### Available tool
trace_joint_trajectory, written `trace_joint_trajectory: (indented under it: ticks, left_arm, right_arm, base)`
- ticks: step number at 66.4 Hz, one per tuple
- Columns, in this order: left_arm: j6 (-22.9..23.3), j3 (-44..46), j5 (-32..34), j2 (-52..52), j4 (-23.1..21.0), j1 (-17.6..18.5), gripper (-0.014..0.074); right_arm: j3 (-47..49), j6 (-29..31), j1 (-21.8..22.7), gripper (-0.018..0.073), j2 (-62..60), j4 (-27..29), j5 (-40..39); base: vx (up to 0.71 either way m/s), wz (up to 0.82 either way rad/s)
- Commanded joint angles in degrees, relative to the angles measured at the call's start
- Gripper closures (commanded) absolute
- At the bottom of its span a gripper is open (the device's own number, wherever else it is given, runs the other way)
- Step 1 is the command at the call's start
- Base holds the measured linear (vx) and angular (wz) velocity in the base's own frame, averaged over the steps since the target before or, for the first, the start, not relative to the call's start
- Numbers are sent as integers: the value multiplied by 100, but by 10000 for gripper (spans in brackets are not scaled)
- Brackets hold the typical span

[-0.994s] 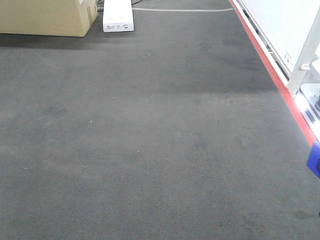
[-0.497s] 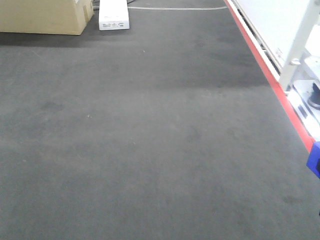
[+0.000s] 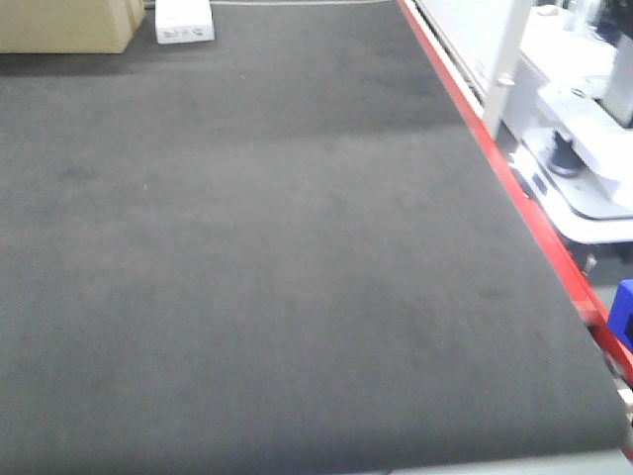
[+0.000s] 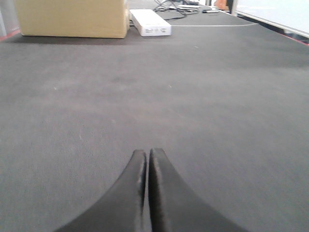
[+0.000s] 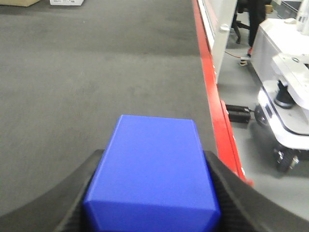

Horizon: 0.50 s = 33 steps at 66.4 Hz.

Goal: Pour parts from conveyor to right shelf
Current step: 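Drive the base away from the conveyor holding the block in the right gripper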

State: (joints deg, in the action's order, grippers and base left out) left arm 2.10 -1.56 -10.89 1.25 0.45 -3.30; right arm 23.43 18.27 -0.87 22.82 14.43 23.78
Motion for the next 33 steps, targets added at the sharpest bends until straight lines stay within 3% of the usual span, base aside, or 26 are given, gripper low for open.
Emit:
trace_joint_trajectory:
  ticks: [1, 33]
  left_arm:
    - [49, 110, 408, 77, -45, 8, 602]
    - [49, 110, 408, 77, -45, 8, 602]
  right_arm:
    - [172, 41, 45, 564, 22, 14, -408]
    - [172, 41, 45, 564, 52, 14, -393]
  base:
    - [-34, -15]
    - [-38, -23]
